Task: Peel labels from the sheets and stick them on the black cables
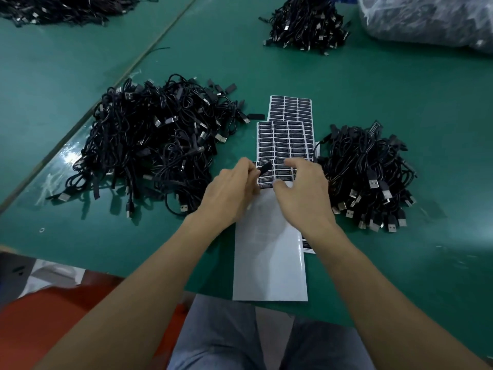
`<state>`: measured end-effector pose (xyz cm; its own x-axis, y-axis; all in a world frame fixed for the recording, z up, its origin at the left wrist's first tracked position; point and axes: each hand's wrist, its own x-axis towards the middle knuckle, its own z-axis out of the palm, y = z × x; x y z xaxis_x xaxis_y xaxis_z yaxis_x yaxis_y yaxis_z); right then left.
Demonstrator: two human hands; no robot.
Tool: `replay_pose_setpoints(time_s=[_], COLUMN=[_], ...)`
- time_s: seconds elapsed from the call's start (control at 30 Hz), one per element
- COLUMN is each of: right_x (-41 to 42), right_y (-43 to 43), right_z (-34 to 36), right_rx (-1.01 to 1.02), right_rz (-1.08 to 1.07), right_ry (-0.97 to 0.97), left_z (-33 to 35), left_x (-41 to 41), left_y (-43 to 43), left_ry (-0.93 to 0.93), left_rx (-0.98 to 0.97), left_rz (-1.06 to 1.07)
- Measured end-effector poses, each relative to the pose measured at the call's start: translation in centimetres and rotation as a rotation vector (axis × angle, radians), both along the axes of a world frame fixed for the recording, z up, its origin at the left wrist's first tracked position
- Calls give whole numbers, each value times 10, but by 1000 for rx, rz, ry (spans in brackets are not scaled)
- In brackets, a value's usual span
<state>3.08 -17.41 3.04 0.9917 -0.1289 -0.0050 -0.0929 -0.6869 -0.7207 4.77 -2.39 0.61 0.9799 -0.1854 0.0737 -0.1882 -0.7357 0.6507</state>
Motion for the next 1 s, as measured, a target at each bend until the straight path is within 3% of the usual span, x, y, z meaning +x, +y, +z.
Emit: replay_pose_setpoints(time_s=[0.23,0.43,1.0], right_x=[15,10,6], right_y=[-2,-6,-11], right_z=[-3,-10,-26], right_rx=[501,563,670], right_rz=[-178,-157,-136], right_ry=[252,223,202], left_z=[-10,-8,-18], left_x=[3,-1,-6], left_y=[6,7,1], left_ry=[-4,-49,-154], left_rx=[-104,-122,-70], left_rz=[6,-72,29])
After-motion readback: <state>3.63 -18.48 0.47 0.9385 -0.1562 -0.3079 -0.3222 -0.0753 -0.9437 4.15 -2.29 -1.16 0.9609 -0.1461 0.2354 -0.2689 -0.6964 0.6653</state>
